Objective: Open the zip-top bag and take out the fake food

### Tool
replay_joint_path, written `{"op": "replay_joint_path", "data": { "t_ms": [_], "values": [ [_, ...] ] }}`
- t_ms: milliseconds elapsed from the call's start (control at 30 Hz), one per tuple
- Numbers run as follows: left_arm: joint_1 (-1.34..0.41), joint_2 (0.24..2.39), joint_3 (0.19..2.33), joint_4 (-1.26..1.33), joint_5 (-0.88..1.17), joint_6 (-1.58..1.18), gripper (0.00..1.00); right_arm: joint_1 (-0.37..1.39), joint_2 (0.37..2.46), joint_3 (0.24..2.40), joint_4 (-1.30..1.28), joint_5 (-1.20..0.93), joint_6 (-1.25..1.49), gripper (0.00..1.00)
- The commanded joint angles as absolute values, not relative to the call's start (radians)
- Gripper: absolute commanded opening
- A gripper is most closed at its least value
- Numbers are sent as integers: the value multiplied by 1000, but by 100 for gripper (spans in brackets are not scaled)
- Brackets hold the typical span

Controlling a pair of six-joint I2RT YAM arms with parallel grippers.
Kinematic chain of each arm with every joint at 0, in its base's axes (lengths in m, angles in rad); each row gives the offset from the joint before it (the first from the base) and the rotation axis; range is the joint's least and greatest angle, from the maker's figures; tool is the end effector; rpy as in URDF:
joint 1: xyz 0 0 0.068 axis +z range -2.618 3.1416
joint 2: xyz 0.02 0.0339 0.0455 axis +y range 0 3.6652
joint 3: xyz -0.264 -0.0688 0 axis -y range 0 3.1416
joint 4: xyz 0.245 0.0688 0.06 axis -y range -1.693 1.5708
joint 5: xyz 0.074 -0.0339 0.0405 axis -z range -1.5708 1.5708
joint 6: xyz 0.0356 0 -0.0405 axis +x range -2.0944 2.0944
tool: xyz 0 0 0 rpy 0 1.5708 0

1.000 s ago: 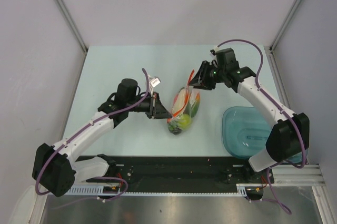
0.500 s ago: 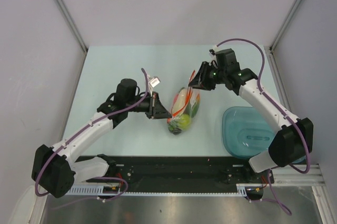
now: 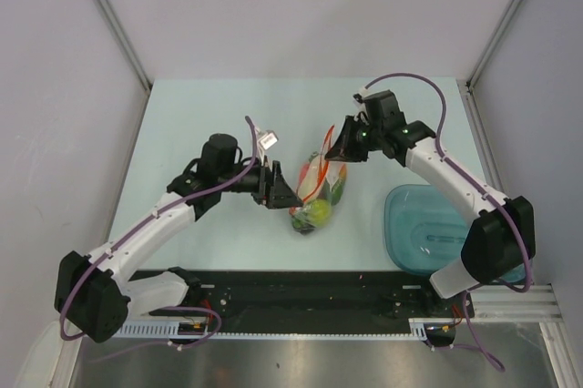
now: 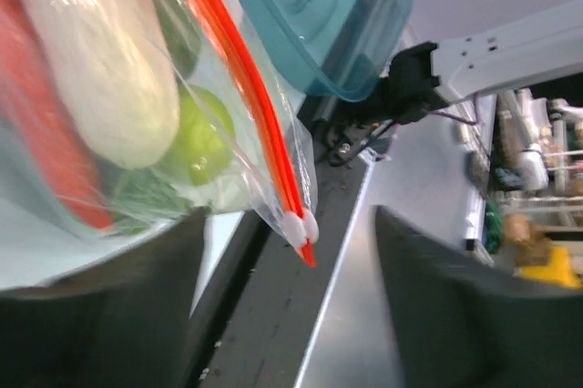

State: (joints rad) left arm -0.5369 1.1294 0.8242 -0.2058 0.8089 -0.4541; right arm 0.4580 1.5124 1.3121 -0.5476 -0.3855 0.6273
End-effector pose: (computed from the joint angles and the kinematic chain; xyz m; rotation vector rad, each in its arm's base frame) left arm 0.1973 -0.1474 0.2876 0.6313 2.1384 -1.4168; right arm 0.2946 0.1602 0.3143 -0.0008 2.4639 0.9635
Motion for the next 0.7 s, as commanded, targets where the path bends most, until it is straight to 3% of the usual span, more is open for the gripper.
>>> {"op": "replay_joint_path", "data": {
  "t_ms": [0,200,333,500,667],
  "values": [
    [-541,1135,977,-241,709,-422,87,491,1491,1336,-526,-405,617,0],
    [-566,1308,1192,-376,455,-419,82,503,1447,1339,-546,-423,643,0],
    [-589,1411,1265,-445,394,-413,73,503,1414,1354,-574,-419,649,0],
    [-591,1489,1298,-428,426,-399,65,503,1387,1358,-604,-397,640,0],
    [-594,1511,1312,-351,514,-443,68,497,1376,1354,-609,-397,637,0]
  ]
}}
